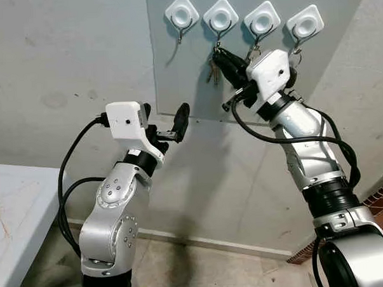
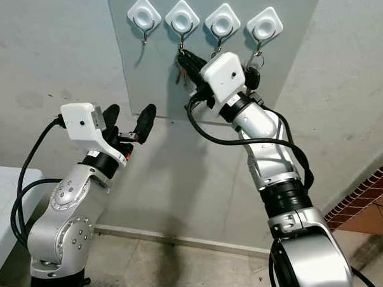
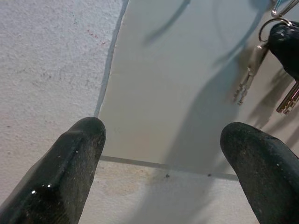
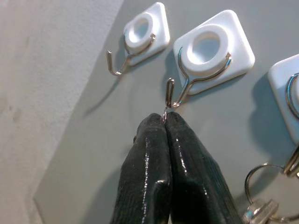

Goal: Hang keys on a hook

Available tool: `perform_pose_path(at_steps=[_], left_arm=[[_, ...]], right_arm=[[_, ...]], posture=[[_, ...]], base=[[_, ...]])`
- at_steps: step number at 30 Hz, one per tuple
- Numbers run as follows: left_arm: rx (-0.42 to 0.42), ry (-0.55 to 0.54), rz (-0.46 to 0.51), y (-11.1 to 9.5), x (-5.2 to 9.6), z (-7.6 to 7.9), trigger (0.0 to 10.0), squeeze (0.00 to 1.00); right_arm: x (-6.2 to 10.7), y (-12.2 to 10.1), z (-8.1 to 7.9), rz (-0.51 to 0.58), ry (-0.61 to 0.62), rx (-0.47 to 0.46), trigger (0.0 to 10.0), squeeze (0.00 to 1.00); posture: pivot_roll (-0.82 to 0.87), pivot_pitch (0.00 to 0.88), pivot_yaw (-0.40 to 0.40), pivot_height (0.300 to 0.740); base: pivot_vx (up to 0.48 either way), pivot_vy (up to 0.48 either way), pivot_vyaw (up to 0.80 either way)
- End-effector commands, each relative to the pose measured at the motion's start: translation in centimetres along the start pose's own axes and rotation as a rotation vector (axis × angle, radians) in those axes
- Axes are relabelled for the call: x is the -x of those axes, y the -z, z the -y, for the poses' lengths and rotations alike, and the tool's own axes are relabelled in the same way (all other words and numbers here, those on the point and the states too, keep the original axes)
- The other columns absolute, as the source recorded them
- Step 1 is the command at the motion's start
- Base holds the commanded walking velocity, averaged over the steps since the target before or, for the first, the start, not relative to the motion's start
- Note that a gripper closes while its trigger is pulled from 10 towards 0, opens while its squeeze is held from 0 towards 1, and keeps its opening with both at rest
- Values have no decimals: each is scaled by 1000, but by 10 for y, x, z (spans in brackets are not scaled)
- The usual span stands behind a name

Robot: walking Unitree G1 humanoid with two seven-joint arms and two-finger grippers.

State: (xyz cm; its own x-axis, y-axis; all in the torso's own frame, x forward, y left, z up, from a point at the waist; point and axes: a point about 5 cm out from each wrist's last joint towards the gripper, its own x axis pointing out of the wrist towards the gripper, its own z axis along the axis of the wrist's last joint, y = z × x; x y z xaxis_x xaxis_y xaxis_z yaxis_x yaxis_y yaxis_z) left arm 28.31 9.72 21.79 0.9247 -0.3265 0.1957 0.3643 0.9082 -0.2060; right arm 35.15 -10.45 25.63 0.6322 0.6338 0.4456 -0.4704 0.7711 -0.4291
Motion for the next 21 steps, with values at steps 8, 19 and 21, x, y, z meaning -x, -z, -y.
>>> perform_pose_path(at_steps=[8, 19, 21], left_arm=[[-3, 10, 5, -3, 1, 3, 10000, 0], [-2, 13, 1, -2, 1, 3, 10000, 0], [-3, 11, 1, -2, 1, 3, 10000, 0]], right_arm=[[12, -3, -9, 0, -97, -54, 10000, 0], [9, -19, -5, 94, -56, -138, 10000, 0], [6, -22, -2, 118, -31, -173, 10000, 0]], posture=[[29, 92, -42, 740], [28, 92, -41, 740], [28, 92, -41, 740]], base=[[0, 0, 0], [0, 0, 0], [0, 0, 0]])
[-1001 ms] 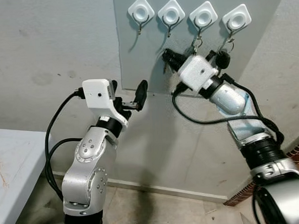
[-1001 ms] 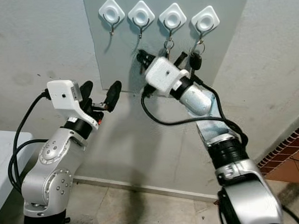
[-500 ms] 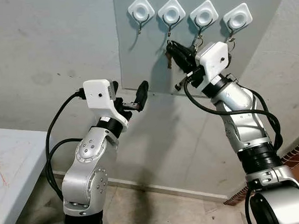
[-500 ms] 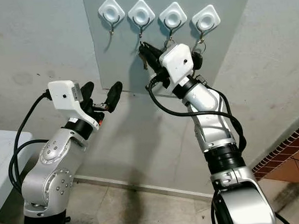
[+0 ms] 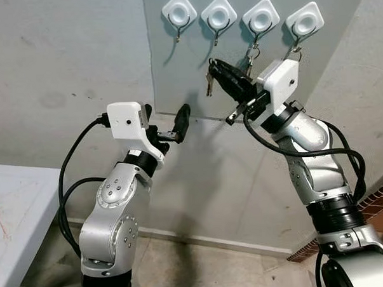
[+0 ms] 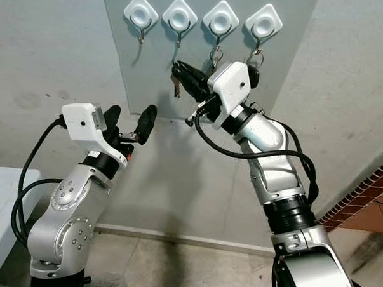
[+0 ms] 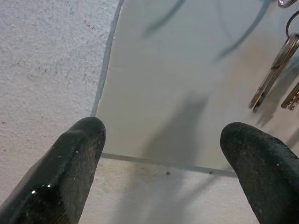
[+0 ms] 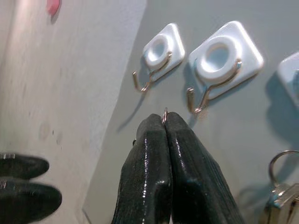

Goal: Hang keys on a hook

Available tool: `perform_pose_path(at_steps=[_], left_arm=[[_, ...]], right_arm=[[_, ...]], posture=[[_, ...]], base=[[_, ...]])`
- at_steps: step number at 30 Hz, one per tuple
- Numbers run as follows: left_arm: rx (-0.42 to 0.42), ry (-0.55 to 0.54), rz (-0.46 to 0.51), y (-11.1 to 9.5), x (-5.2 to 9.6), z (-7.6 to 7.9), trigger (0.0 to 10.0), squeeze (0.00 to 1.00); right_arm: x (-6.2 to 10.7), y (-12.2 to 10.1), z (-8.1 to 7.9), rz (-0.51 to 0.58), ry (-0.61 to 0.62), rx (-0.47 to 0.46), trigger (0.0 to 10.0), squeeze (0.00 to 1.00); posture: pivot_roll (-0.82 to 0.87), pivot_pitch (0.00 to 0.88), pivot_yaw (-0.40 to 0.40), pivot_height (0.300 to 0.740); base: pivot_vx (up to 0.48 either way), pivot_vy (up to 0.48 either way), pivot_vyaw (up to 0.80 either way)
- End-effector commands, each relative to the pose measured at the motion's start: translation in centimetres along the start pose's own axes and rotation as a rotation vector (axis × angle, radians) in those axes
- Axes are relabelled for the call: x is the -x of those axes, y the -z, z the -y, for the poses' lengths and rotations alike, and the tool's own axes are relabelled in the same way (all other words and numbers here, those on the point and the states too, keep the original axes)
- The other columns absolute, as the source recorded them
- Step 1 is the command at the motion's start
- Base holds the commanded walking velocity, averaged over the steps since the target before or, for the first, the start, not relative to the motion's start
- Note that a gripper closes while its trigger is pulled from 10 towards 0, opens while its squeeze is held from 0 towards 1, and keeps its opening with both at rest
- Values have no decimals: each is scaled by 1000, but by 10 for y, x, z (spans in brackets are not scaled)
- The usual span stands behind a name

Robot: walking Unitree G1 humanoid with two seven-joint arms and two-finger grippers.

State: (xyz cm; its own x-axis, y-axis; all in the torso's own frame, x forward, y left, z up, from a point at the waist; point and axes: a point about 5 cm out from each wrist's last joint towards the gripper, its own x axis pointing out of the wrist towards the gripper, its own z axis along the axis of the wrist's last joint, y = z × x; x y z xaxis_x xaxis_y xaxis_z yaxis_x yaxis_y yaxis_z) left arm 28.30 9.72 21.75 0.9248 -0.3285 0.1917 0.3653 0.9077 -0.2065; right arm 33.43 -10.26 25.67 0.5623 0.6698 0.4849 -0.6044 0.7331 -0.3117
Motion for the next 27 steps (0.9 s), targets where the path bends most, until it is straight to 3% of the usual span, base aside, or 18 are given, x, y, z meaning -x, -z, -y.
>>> perform_pose_path(at_steps=[1, 6, 27], left_arm=[[-3, 10, 6, -3, 1, 3, 10000, 0], [-3, 10, 6, -3, 1, 3, 10000, 0], [2, 5, 8, -3, 1, 3, 10000, 0]], right_arm=[[-4, -13, 7, 54, 22, -4, 10000, 0], [-7, -18, 9, 77, 37, -44, 10000, 0], [-9, -16, 1, 40, -40, -49, 10000, 0]], posture=[[28, 92, -41, 740], [31, 93, -43, 740], [32, 94, -47, 740]], base=[[0, 0, 0], [0, 0, 0], [0, 0, 0]])
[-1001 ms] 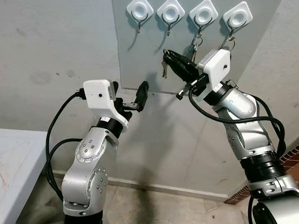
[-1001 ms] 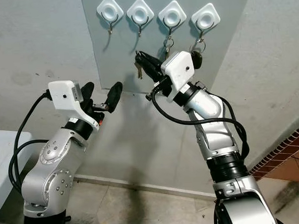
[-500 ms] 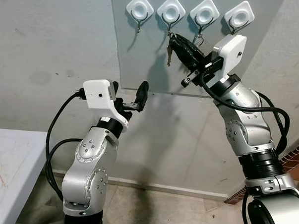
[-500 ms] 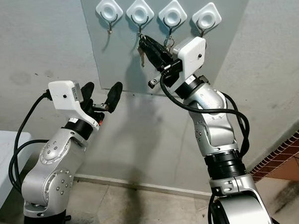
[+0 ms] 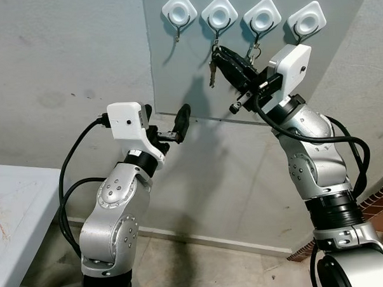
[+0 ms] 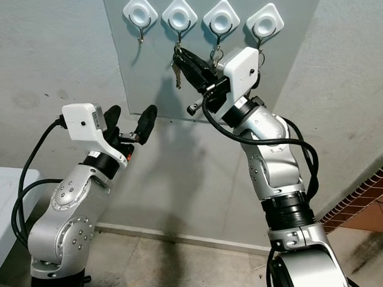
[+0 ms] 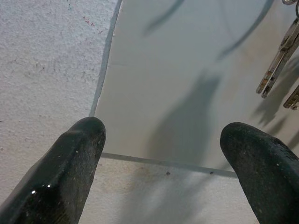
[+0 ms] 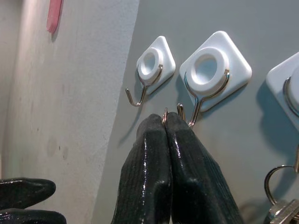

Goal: Hang keys on a hook

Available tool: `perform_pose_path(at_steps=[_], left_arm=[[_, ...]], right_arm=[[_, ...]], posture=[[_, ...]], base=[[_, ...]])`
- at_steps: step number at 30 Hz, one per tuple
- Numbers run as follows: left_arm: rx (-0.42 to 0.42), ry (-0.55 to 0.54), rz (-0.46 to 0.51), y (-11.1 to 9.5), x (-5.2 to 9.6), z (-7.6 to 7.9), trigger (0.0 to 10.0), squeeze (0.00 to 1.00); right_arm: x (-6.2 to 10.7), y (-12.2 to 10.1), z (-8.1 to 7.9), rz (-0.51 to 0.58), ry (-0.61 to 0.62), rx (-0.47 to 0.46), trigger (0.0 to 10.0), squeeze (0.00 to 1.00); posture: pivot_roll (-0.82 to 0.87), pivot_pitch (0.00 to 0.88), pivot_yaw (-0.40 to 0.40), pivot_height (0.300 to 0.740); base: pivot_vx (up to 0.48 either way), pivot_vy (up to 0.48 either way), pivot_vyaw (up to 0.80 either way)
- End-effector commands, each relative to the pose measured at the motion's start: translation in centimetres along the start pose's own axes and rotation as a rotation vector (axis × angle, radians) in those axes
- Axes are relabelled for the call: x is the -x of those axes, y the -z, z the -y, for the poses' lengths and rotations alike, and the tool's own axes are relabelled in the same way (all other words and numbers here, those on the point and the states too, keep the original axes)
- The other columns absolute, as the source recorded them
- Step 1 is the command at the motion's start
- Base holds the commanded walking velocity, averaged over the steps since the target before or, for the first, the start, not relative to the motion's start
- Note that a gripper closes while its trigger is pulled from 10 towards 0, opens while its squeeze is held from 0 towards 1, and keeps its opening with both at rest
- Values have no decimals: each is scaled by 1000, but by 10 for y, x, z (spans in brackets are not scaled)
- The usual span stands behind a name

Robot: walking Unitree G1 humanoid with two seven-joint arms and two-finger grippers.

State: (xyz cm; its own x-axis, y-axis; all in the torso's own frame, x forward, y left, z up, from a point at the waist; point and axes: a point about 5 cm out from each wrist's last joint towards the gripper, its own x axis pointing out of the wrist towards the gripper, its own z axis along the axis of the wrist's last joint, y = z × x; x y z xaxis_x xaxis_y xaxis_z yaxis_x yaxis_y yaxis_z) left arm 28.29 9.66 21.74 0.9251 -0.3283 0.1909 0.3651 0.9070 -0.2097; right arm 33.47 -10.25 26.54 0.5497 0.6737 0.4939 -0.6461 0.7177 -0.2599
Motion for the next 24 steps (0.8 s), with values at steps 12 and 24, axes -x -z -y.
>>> perform_pose_path(at_steps=[12, 24], left_arm=[[-1, 7, 9, -3, 1, 3, 10000, 0], [-15, 30, 20, -8, 0, 8, 10000, 0]], right_arm=[[-11, -17, 1, 85, 5, -17, 10000, 0], [-9, -15, 5, 82, 54, -83, 10000, 0]], posture=[[32, 94, -47, 740], [33, 93, -47, 740]], base=[[0, 0, 0], [0, 0, 0]])
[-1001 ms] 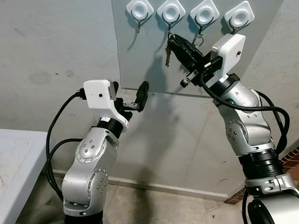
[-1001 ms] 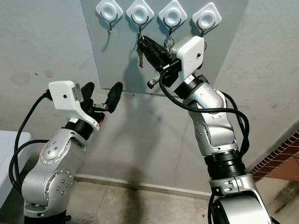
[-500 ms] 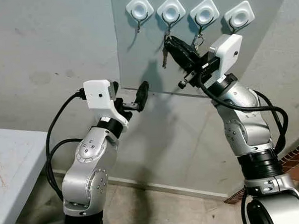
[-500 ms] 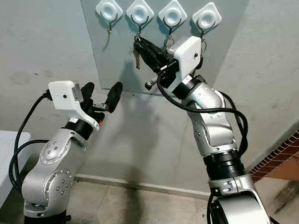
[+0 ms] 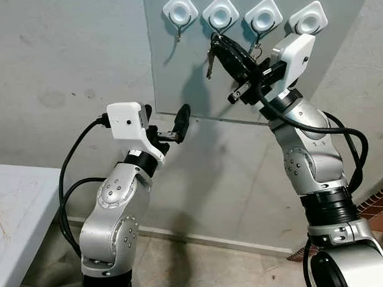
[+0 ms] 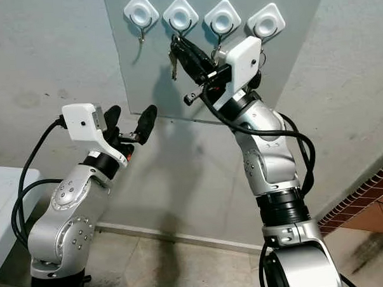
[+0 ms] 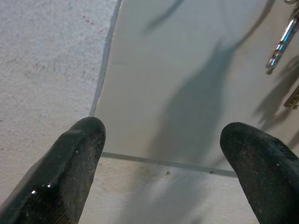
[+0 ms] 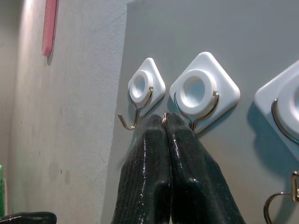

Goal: Hang keys on a hook

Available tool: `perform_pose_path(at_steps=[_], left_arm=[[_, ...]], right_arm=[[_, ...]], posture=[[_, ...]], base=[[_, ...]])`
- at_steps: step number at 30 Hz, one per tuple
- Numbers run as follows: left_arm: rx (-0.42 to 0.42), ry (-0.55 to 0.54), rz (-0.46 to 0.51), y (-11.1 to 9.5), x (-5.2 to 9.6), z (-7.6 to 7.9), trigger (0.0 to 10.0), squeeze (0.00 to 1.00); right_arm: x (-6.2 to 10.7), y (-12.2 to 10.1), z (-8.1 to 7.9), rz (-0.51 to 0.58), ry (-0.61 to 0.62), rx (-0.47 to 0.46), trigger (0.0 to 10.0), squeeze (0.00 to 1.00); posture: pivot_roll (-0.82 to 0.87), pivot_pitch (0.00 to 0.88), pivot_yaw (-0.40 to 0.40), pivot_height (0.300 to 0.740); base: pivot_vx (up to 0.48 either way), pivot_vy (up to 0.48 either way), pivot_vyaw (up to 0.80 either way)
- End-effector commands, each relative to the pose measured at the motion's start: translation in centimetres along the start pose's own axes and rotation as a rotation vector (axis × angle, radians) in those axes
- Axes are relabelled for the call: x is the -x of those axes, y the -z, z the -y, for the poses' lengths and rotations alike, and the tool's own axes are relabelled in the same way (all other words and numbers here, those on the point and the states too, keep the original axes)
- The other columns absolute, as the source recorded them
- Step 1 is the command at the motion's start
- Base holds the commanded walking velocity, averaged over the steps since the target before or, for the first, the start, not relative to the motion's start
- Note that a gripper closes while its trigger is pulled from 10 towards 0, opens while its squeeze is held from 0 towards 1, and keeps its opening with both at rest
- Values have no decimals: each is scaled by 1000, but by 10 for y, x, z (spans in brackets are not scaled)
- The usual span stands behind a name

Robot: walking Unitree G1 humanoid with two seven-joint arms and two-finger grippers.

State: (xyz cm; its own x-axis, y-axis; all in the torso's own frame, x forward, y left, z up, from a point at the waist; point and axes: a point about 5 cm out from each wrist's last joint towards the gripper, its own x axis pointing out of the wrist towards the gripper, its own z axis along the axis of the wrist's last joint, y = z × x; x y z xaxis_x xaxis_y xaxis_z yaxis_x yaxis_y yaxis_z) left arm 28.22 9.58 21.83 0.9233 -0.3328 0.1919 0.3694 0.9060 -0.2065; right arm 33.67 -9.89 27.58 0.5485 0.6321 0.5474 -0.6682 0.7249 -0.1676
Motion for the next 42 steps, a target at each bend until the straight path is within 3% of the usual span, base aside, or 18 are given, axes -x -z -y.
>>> perform_pose_path(at_steps=[1, 12, 15, 20, 23, 30, 31, 32, 33, 36, 42], left_arm=[[-17, 30, 21, -7, 0, 7, 10000, 0], [-22, 47, 22, -8, 0, 11, 10000, 0], [-23, 46, 21, -8, 0, 11, 10000, 0], [-22, 45, 21, -8, 1, 11, 10000, 0], [-20, 46, 21, -8, 1, 11, 10000, 0], [-18, 46, 20, -7, 0, 11, 10000, 0], [-18, 46, 20, -7, 0, 11, 10000, 0], [-18, 46, 20, -7, 0, 11, 10000, 0], [-19, 46, 20, -7, 0, 11, 10000, 0], [-20, 44, 20, -7, 0, 10, 10000, 0], [-17, 35, 19, -7, 0, 9, 10000, 0]], right_arm=[[0, -8, 3, 26, 14, 1, 10000, 0], [6, -2, 5, 24, 59, -114, 10000, 0], [9, -1, 5, 55, 104, -251, 10000, 0], [13, 0, 3, 76, 118, -356, 10000, 0], [16, 1, 0, 96, 120, -482, 10000, 0], [21, 6, -6, 62, 106, -517, 10000, 0], [22, 7, -8, 57, 104, -520, 10000, 102], [22, 7, -8, 57, 104, -520, 10000, 102], [22, 9, -9, 50, 104, -526, 10000, 1000], [23, 9, -9, 48, 106, -533, 10000, 1000], [26, 12, -9, 29, 146, -362, 10000, 1000]], posture=[[33, 93, -47, 740], [33, 88, -44, 740], [35, 85, -44, 740], [36, 80, -44, 740], [36, 79, -45, 740], [35, 73, -44, 740], [36, 69, -44, 740], [36, 69, -44, 740], [36, 69, -44, 740], [36, 69, -44, 740], [37, 71, -47, 740]], base=[[0, 0, 0], [0, 0, 0], [0, 0, 0], [0, 0, 0], [0, 0, 0], [0, 0, 0], [0, 0, 0], [0, 0, 0], [0, 0, 0], [0, 0, 0], [0, 0, 0]])
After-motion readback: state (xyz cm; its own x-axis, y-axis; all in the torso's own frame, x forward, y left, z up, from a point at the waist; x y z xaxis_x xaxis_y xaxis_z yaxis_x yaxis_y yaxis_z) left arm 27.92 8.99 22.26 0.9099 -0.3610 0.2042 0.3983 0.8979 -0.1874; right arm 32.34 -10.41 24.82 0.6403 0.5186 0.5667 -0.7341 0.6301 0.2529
